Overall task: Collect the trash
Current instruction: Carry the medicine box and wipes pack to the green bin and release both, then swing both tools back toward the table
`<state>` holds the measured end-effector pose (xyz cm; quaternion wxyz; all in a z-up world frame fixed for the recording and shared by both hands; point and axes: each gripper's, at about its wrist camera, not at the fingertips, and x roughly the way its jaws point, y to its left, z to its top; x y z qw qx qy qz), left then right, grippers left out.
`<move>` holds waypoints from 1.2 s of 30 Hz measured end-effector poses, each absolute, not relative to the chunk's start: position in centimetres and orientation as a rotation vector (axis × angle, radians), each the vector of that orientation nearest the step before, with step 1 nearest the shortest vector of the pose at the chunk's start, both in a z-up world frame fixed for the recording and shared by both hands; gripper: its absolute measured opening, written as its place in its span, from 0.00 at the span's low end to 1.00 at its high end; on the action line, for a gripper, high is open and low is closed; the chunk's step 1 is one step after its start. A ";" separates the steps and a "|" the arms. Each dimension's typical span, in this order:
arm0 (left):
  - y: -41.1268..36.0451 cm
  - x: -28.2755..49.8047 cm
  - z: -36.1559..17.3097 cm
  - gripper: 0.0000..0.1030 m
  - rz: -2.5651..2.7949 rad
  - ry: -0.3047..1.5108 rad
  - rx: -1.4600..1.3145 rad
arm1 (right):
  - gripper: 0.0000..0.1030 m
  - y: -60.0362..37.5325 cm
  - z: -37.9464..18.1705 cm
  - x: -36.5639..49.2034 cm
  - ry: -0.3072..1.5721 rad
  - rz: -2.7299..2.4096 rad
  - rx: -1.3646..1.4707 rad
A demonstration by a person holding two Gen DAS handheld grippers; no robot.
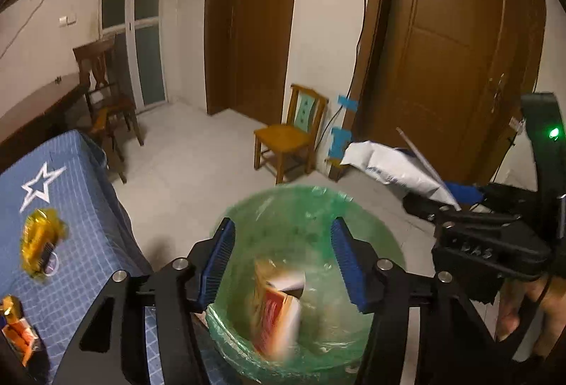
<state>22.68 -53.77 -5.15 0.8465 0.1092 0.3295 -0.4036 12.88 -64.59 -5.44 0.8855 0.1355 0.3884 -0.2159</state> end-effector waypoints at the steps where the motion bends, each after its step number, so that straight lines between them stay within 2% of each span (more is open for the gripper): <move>1: -53.9 23.1 -5.9 0.56 -0.849 0.705 0.237 | 0.50 -64.5 -6.1 13.2 0.823 -0.442 0.279; 4: -54.3 24.6 -8.0 0.57 -0.826 0.746 0.259 | 0.56 -64.3 -7.4 14.3 0.863 -0.409 0.284; 5: -54.2 25.1 -8.5 0.59 -0.808 0.748 0.257 | 0.69 -64.3 -7.4 14.2 0.854 -0.417 0.282; 6: -54.0 25.7 -8.9 0.66 -0.795 0.749 0.250 | 0.73 -64.5 -7.4 14.0 0.835 -0.427 0.285; 8: -53.3 26.4 -9.2 0.72 -0.764 0.735 0.232 | 0.74 -65.0 -7.4 13.6 0.815 -0.428 0.313; 16: -47.9 26.9 -7.6 0.73 -0.796 0.725 0.258 | 0.74 -62.7 -3.5 9.1 0.633 -0.335 0.261; 22: -41.5 22.9 -1.6 0.79 -0.872 0.658 0.244 | 0.90 -57.5 0.9 5.4 0.468 -0.183 0.199; 28: -36.9 19.5 6.3 0.79 -0.869 0.557 0.250 | 0.90 -54.5 4.2 5.5 0.418 -0.081 0.156; 36: -29.8 15.6 19.0 0.79 -0.747 0.339 0.266 | 0.90 -53.3 13.9 5.1 0.275 0.013 0.120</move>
